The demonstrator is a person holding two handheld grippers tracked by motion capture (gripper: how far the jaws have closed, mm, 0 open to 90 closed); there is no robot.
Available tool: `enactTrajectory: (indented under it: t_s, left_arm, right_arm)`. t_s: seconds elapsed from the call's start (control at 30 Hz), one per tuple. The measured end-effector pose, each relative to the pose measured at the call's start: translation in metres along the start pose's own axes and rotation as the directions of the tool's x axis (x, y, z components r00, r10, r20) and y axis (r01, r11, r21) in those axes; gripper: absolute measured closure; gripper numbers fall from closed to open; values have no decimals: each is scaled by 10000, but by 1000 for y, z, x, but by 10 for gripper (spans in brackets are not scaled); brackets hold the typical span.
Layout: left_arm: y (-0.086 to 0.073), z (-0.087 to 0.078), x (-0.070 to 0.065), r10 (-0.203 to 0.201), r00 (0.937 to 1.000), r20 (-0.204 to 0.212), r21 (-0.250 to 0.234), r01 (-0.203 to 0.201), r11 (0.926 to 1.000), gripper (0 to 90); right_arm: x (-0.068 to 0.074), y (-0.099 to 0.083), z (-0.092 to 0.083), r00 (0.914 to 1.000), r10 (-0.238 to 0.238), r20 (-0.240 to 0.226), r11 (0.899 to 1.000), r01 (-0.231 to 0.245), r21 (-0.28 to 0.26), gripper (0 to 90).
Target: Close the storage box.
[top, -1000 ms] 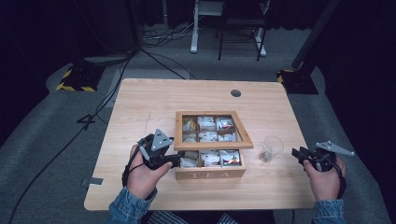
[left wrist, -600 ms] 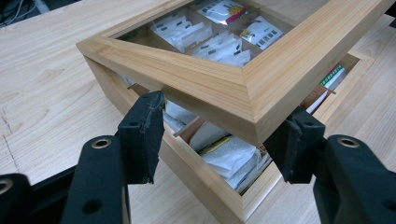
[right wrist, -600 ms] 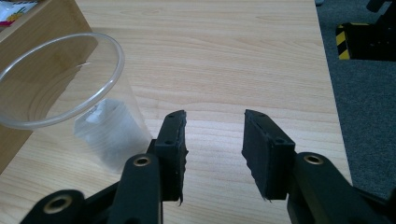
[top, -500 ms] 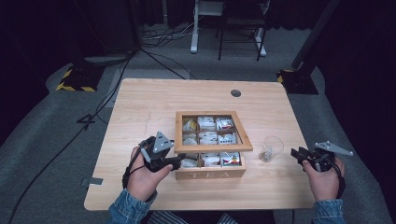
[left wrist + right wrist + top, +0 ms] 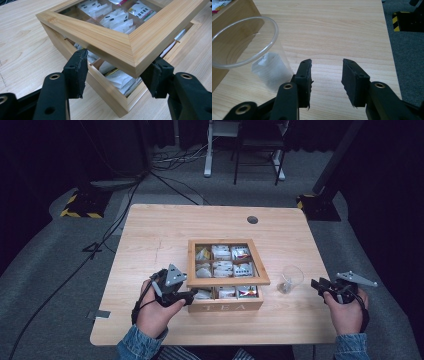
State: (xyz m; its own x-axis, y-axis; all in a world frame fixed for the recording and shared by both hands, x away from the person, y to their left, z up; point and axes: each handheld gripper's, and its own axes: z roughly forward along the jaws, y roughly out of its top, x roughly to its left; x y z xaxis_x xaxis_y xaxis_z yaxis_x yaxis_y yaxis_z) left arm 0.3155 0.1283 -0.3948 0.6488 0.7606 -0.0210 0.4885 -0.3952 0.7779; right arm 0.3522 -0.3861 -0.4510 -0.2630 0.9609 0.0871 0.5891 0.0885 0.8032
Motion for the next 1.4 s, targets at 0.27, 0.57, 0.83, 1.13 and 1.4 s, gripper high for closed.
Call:
enactTrajectory:
  t_s: [0.27, 0.57, 0.83, 1.13, 1.4]
  left_arm:
    - [-1, 1, -1, 55, 10000, -22, 182, -55, 9998, 415]
    - [-3, 7, -2, -126, 9994, 323, 565, 107, 9983, 420]
    - [-7, 11, -3, -258, 9971, 713, 1068, 181, 9941, 420]
    - [-9, 15, -5, -282, 9962, 824, 1598, 148, 9870, 420]
    - [-10, 19, -5, -208, 9959, 882, 1974, 30, 9803, 420]
  right_arm:
    - [0, 0, 1, 10000, 14, 0, 10000, -14, 30, 604]
    - [0, 0, 0, 10000, 43, -8, 10000, -43, -2, 604]
    - [-1, 0, 0, 9999, 125, -54, 9999, -124, 70, 599]
    - [-1, 0, 0, 9998, 163, -106, 9999, -163, 40, 598]
    - [-1, 0, 1, 9998, 188, -116, 9998, -187, 67, 597]
